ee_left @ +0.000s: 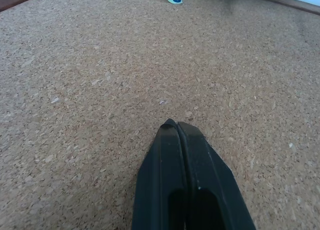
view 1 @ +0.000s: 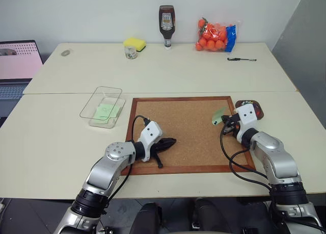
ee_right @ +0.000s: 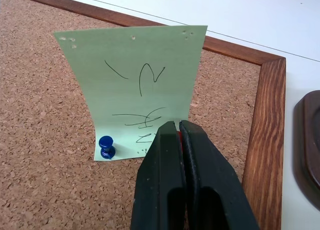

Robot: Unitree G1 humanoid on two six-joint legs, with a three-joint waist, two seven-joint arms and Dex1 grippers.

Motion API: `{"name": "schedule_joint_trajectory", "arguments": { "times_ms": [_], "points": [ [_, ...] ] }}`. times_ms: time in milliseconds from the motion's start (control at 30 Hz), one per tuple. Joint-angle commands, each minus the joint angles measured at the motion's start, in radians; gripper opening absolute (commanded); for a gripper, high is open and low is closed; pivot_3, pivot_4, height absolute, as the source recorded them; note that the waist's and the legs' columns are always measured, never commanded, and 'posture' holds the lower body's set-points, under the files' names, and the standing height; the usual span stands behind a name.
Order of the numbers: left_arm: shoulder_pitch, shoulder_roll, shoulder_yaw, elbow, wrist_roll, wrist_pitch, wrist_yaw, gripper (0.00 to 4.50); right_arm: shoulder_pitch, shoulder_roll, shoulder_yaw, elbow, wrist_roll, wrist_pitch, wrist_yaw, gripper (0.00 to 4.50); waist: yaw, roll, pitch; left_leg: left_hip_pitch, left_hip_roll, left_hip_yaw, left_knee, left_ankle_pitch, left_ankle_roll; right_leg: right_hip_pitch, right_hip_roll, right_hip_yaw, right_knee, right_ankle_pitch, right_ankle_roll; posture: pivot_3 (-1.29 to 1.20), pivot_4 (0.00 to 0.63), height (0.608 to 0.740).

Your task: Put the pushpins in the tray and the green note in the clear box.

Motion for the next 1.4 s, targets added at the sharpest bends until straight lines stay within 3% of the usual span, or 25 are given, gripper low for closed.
{"name": "schedule_joint_trajectory", "arguments": {
  "times_ms": [33, 800, 1100, 1400],
  "points": [
    [0.005, 0.009, 0.004, -0.030, 0.003, -0.006, 0.003, 0.00, 0.003, -0.005, -0.040, -0.045, 0.015, -0.024, 0.004, 0.01, 0.000, 0.000, 0.000, 0.000, 0.000, 0.000, 0.000, 0.000, 0.000, 0.000, 0.000, 0.000, 0.000, 0.000, 0.000, 0.00, 0.150, 0.740],
    [0.010, 0.000, -0.008, -0.036, 0.005, 0.000, 0.004, 0.00, 0.025, -0.019, -0.110, -0.173, 0.054, -0.013, -0.001, 0.01, 0.001, 0.000, 0.000, 0.000, 0.000, 0.000, 0.000, 0.000, 0.000, 0.000, 0.000, 0.000, 0.000, 0.000, 0.000, 0.00, 0.150, 0.740],
    [0.005, -0.005, -0.014, -0.025, 0.006, -0.007, 0.001, 0.00, -0.061, -0.085, -0.161, 0.042, -0.059, -0.035, -0.125, 0.01, 0.002, 0.000, 0.000, 0.000, 0.000, 0.002, 0.000, 0.000, 0.000, 0.000, 0.000, 0.002, 0.000, 0.000, 0.000, 0.00, 0.150, 0.740],
    [0.004, -0.005, -0.014, -0.021, 0.008, -0.012, 0.001, 0.00, -0.150, -0.079, -0.169, 0.211, -0.070, -0.077, -0.129, 0.01, 0.000, 0.000, 0.000, 0.001, 0.000, 0.004, 0.000, 0.000, 0.000, 0.000, 0.001, 0.003, 0.000, 0.000, 0.000, 0.00, 0.150, 0.740]
  ]
}}
